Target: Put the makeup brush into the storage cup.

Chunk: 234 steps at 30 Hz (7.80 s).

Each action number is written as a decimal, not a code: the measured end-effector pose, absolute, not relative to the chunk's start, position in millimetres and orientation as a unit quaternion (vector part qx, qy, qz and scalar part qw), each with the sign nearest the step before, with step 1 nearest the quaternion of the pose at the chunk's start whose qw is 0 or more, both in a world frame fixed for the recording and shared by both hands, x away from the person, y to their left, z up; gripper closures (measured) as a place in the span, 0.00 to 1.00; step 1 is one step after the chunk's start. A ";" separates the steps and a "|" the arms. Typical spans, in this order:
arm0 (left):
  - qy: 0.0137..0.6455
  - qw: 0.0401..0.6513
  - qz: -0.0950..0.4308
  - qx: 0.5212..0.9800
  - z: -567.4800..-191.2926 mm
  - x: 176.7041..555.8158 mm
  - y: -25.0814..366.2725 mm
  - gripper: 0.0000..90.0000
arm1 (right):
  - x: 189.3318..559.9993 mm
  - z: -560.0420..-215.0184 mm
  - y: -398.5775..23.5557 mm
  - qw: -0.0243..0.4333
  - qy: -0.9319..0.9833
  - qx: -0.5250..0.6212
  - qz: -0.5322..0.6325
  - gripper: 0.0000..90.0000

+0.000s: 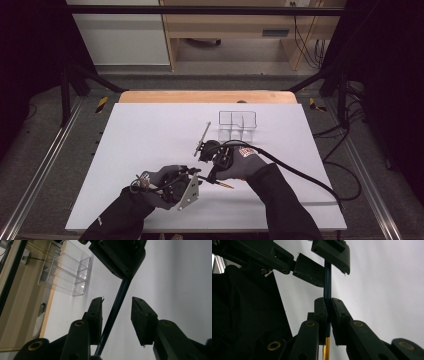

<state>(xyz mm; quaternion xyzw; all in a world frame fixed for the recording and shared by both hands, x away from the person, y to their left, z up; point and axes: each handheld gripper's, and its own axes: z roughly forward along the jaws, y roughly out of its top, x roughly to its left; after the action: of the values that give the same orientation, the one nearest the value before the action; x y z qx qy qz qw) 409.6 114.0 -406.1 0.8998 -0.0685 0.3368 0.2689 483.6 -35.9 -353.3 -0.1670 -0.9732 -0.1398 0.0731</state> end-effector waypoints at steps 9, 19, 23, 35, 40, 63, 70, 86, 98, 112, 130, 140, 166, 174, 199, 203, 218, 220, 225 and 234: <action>-0.082 0.259 0.341 0.900 -408.2 407.4 111.7 0.81 | 483.4 -356.4 -34.0 0.079 -0.974 -0.166 -0.132 0.93; -0.097 0.250 0.338 0.902 -410.3 405.9 111.7 0.89 | 482.3 -357.3 -33.1 0.083 -0.974 -0.163 -0.130 0.93; -0.102 0.247 0.334 0.904 -411.7 405.1 110.6 0.91 | 481.9 -356.8 -33.3 0.081 -0.975 -0.160 -0.130 0.93; -0.106 0.234 0.327 0.909 -411.8 404.8 110.3 0.93 | 481.4 -355.7 -34.5 0.066 -0.975 -0.154 -0.148 0.88; -0.093 0.234 0.322 0.912 -412.1 406.2 114.9 0.93 | 485.0 -343.6 -45.2 0.039 -0.966 -0.169 -0.191 0.75; 0.027 0.286 0.286 0.914 -418.4 415.5 146.9 0.93 | 485.1 -326.3 -126.7 -0.100 -0.865 -0.277 -0.408 0.34; 0.083 0.305 0.280 0.907 -421.8 418.4 152.2 0.93 | 480.9 -335.5 -138.9 -0.112 -0.850 -0.293 -0.423 0.29; 0.206 0.384 0.258 0.862 -423.0 422.2 165.6 0.93 | 460.9 -352.4 -148.9 -0.131 -0.813 -0.314 -0.473 0.22; 0.281 0.429 0.242 0.824 -427.2 422.9 167.2 0.93 | 454.2 -364.3 -137.5 -0.128 -0.789 -0.320 -0.509 0.24; 0.326 0.447 0.236 0.799 -431.8 420.5 162.1 0.93 | 454.5 -378.0 -122.3 -0.118 -0.765 -0.337 -0.536 0.25; 0.360 0.465 0.223 0.777 -435.5 419.3 149.0 0.93 | 458.7 -388.2 -110.4 -0.097 -0.735 -0.359 -0.567 0.28; 0.371 0.471 0.221 0.769 -436.9 419.6 136.1 0.93 | 460.9 -393.2 -104.6 -0.083 -0.714 -0.373 -0.587 0.30; 0.381 0.483 0.218 0.758 -434.2 419.3 111.5 0.93 | 468.6 -406.8 -92.7 -0.056 -0.674 -0.406 -0.614 0.53; 0.388 0.487 0.216 0.752 -433.6 417.9 107.8 0.93 | 469.1 -409.6 -89.5 -0.043 -0.656 -0.424 -0.623 0.68; 0.400 0.484 0.215 0.748 -434.2 417.1 106.7 0.93 | 471.1 -417.0 -84.7 -0.009 -0.639 -0.435 -0.634 0.91; 0.397 0.484 0.214 0.750 -434.3 417.7 106.8 0.93 | 470.5 -416.4 -84.9 -0.006 -0.639 -0.431 -0.637 0.93; 0.374 0.489 0.205 0.761 -428.5 418.9 123.6 0.65 | 471.8 -411.1 -89.9 -0.038 -0.649 -0.425 -0.630 0.93; 0.367 0.488 0.207 0.764 -427.1 418.6 129.7 0.60 | 472.4 -409.8 -91.0 -0.046 -0.652 -0.425 -0.626 0.93; 0.355 0.493 0.200 0.769 -424.0 420.0 145.2 0.48 | 473.9 -405.2 -95.0 -0.062 -0.657 -0.421 -0.622 0.93; 0.354 0.488 0.191 0.775 -422.5 422.1 163.9 0.32 | 474.7 -399.6 -101.0 -0.087 -0.668 -0.414 -0.612 0.93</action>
<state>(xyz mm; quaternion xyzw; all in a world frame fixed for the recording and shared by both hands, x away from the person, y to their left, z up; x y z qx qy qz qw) 422.1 163.9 -422.5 0.7747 0.3540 0.1908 0.4880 474.7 -101.0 -399.6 -0.4136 -0.6683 -0.6121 -0.0873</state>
